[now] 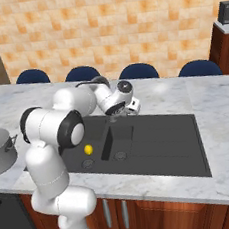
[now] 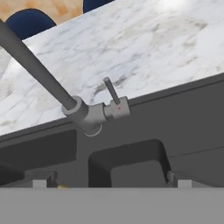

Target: Dump the lemon from the pot into the sink. Then turn on the water and wash the lemon. Then turn off the water and put the lemon back in the pot.

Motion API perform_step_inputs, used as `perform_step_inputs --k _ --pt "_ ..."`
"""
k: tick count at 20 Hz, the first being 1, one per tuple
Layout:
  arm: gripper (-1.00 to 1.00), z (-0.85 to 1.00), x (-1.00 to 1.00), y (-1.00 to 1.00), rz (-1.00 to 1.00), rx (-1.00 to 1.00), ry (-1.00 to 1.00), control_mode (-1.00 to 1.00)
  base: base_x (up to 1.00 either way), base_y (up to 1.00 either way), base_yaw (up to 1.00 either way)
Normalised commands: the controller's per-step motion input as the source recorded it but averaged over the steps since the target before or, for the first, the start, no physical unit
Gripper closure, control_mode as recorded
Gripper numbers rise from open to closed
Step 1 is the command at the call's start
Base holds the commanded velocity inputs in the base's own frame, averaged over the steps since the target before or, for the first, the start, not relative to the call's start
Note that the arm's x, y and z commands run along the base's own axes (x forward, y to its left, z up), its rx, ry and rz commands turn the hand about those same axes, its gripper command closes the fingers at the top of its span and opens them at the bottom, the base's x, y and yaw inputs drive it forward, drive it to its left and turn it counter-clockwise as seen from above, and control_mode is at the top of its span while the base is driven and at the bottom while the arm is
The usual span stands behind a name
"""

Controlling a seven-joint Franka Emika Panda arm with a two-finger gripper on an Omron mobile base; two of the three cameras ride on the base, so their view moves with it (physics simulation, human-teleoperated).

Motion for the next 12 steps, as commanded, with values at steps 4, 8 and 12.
perform_step_inputs --k 4,8,12 --pt "-1.00 -0.13 0.22 0.00 0.00 0.00 -0.12 -1.00 0.00 0.00 0.00" --pt "-1.00 -0.19 0.23 -0.16 0.00 0.00 -0.01 -1.00 0.00 0.00 0.00" --pt "-1.00 -0.15 0.29 -0.06 0.00 0.00 0.00 -1.00 0.00 0.00 0.00"
